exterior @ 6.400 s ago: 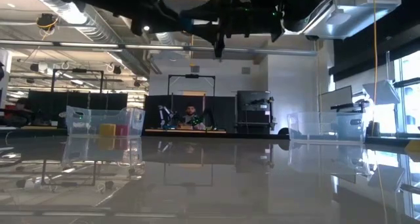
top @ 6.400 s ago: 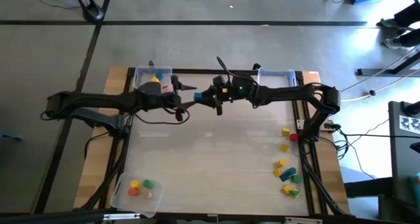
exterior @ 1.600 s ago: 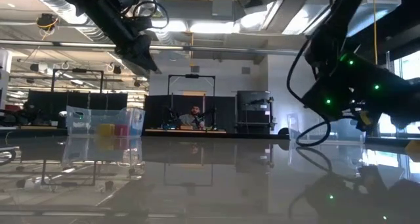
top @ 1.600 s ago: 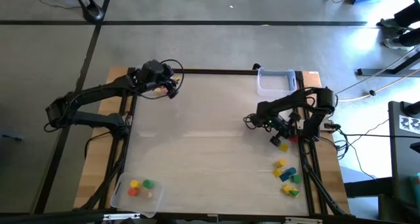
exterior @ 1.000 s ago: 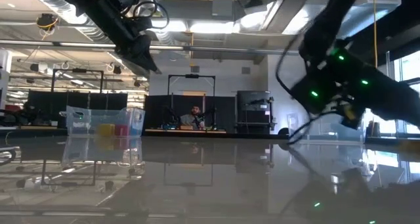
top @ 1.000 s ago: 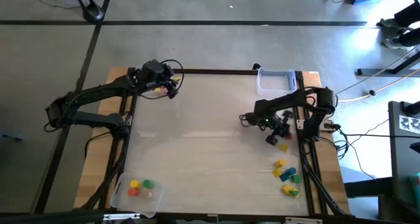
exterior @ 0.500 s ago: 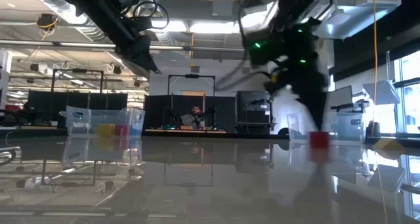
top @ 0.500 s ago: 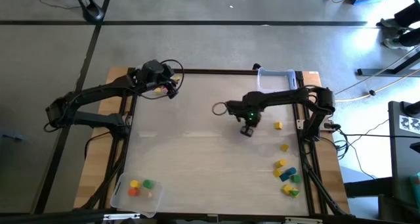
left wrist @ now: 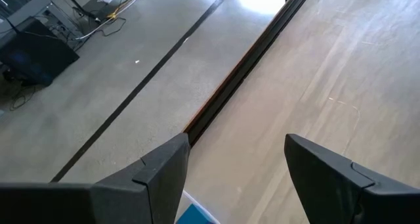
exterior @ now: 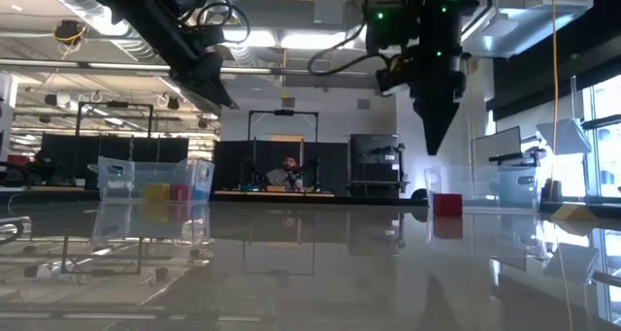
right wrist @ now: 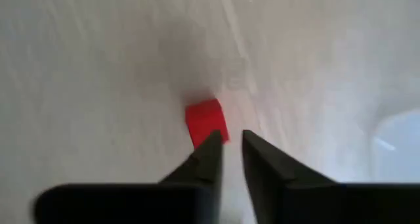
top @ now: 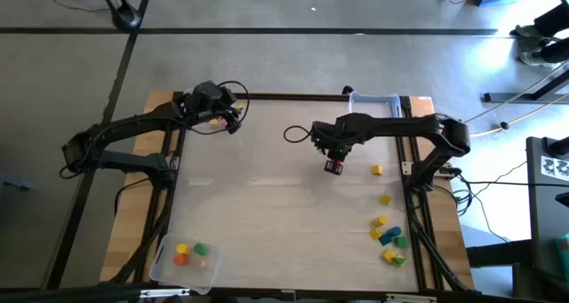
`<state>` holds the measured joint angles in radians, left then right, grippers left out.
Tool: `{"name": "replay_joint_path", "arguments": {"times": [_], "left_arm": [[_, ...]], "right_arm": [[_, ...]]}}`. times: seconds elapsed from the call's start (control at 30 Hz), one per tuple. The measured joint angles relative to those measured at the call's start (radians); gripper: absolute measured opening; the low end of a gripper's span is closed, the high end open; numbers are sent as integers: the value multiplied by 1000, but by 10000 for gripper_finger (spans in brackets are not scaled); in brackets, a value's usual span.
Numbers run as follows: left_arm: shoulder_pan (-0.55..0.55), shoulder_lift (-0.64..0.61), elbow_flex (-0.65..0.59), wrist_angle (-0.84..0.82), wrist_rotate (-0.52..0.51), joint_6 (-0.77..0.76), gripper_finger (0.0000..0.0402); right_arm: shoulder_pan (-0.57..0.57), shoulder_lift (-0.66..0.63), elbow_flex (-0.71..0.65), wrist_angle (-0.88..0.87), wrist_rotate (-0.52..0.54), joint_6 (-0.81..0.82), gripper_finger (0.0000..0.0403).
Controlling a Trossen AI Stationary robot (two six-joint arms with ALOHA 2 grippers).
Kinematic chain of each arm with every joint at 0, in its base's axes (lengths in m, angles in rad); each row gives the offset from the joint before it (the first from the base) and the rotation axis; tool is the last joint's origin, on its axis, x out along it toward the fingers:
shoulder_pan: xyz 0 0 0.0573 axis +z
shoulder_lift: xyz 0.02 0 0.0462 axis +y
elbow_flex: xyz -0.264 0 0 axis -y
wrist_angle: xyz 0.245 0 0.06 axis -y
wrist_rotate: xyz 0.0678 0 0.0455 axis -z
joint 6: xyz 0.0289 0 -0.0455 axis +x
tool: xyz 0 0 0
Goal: Sort blocks by size
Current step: Put the right red cube block into the top left transparent bin
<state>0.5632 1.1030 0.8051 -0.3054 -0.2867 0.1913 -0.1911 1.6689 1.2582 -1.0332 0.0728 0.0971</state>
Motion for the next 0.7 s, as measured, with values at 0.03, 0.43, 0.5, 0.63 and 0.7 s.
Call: {"name": "replay_joint_path", "arguments": {"times": [0.03, 0.43, 0.5, 0.63, 0.7], "left_arm": [[0, 0, 0, 0, 0, 0, 239], [0, 0, 0, 2, 0, 5, 239], [0, 0, 0, 2, 0, 5, 239], [0, 0, 0, 2, 0, 6, 239], [0, 0, 0, 2, 0, 7, 239]], "right_arm": [[0, 2, -13, 27, -12, 0, 91], [1, 4, -188, 163, -46, -50, 290], [1, 4, -216, 218, -29, -53, 295], [1, 4, -275, 302, -14, -74, 286], [1, 4, -296, 336, -3, -83, 271]]}}
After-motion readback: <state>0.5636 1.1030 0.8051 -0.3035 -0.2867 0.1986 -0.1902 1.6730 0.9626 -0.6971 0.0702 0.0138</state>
